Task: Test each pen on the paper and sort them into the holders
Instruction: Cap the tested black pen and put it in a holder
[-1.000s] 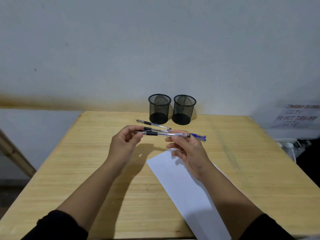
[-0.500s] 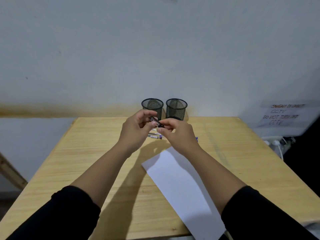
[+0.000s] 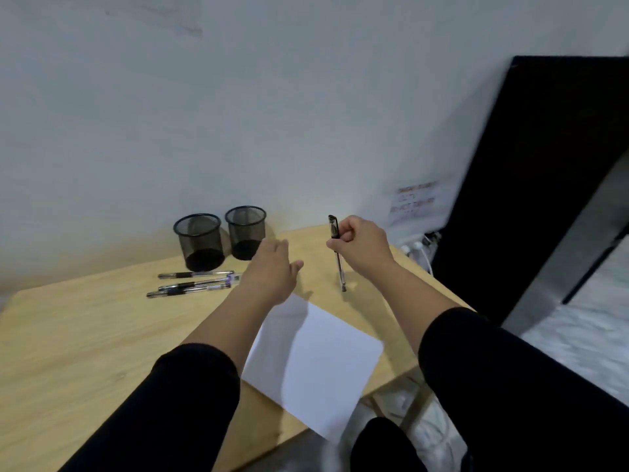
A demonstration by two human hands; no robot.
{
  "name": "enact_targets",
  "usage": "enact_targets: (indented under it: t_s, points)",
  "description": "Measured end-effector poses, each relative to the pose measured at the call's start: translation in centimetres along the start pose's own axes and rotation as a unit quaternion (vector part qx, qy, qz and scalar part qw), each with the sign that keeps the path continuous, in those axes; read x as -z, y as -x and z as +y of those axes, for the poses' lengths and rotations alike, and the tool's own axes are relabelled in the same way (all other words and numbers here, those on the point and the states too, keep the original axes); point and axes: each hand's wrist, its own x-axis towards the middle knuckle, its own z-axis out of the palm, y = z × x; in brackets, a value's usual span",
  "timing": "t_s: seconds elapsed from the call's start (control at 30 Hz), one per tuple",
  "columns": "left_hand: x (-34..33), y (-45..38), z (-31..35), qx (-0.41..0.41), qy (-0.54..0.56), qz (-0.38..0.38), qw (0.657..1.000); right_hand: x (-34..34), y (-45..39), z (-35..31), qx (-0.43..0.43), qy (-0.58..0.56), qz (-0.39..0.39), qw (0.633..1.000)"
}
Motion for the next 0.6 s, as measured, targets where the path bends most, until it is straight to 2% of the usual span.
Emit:
enact_targets:
  t_s: [0.27, 0.43, 0.6]
  points:
    - [-6.4, -0.5, 10.2, -0.11, -0.005, -0.102, 0.989, 10.9, 3.3, 5.5, -0.089, 0.071, 0.124, 0.986]
    - [-12.5, 0.2, 15.9, -0.143, -0.027, -0.174, 0.974, 15.5, 6.7, 11.3, -0.143, 0.085, 0.162, 0.973]
    - [-18.7, 0.5, 20.8, -0.151, -0.054, -0.205, 0.965, 18.3, 9.8, 18.3, -0.214, 0.069, 0.183, 0.957]
